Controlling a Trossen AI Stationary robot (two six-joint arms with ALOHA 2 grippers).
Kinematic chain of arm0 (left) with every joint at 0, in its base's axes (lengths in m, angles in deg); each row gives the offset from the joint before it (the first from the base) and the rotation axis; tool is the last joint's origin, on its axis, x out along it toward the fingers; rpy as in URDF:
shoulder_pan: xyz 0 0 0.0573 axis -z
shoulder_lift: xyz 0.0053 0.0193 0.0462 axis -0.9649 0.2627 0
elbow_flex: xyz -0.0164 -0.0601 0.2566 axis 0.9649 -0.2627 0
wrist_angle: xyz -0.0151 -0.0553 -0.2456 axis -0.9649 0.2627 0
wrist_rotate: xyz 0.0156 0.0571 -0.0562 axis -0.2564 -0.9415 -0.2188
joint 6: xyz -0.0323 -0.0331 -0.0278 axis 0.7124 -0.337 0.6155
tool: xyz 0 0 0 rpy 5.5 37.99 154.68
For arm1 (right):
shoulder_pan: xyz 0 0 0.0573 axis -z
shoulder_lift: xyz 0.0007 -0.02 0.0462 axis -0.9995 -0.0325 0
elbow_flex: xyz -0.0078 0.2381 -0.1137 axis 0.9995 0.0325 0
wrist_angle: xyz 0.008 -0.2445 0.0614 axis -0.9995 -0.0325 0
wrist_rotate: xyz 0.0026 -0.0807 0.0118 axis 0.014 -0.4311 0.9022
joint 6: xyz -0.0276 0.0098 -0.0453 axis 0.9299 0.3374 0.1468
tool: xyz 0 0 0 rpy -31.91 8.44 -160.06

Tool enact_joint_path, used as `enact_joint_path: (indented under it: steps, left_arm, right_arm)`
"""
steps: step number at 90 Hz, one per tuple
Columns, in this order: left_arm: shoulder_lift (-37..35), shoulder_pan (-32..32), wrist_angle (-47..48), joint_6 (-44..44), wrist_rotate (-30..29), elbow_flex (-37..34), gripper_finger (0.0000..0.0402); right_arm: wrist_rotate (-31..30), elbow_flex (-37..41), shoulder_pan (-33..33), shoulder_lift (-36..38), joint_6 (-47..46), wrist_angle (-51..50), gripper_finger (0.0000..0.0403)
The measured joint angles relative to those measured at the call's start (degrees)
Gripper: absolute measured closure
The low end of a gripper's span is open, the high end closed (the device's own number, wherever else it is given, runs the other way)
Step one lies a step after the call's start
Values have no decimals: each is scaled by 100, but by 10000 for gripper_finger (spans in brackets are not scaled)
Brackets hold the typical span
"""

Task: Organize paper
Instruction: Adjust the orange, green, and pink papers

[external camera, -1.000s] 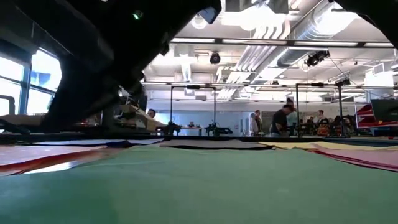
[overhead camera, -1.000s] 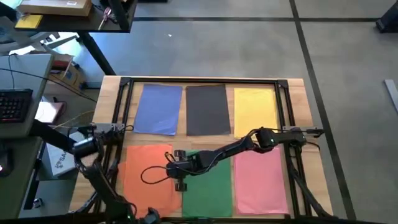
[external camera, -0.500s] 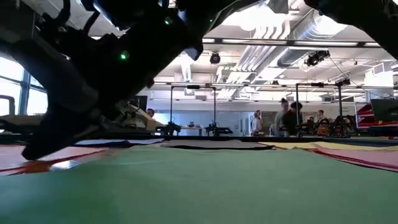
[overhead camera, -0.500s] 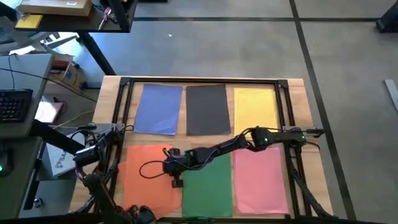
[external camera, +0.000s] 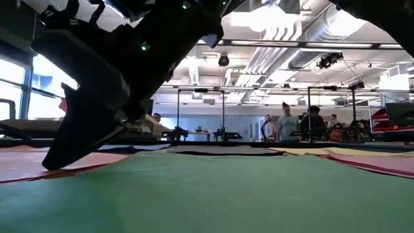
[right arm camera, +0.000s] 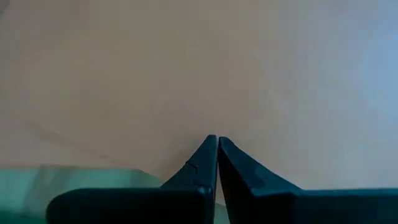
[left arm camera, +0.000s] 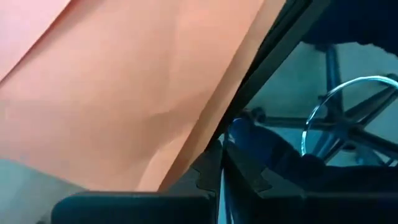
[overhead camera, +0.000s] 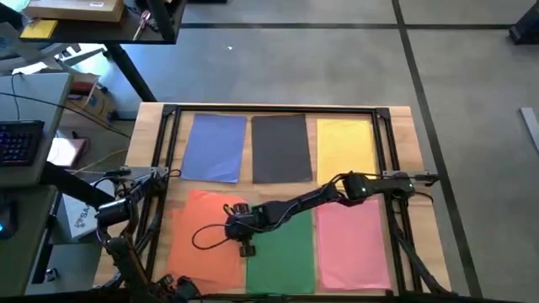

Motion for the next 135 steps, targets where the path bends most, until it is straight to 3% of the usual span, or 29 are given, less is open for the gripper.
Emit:
enact_joint_path:
  steps: [23, 39, 56, 76, 94, 135]
  left_arm:
    - [-2, 35, 180, 20, 37, -4, 401]
    - [-2, 65, 226, 44, 17, -6, 401]
    - [-4, 67, 244, 115, -14, -8, 401]
    - [-4, 66, 276, 110, -31, -11, 401]
    - [-4, 65, 303, 15, 1, -11, 401]
    - [-4, 58, 339, 46, 177, -11, 401]
  right_arm:
    - [-321, 34, 70, 290, 41, -114, 403]
    - [-1050, 21, 511, 297, -308, 53, 403]
    - [-1258, 23, 1005, 127, -855, 182, 403]
    - [-926, 4, 1206, -117, -881, 559, 403]
    - [-330, 3, 1210, -325, -256, 1413, 403]
    - [-289, 23, 1357, -495, 756, 2516, 403]
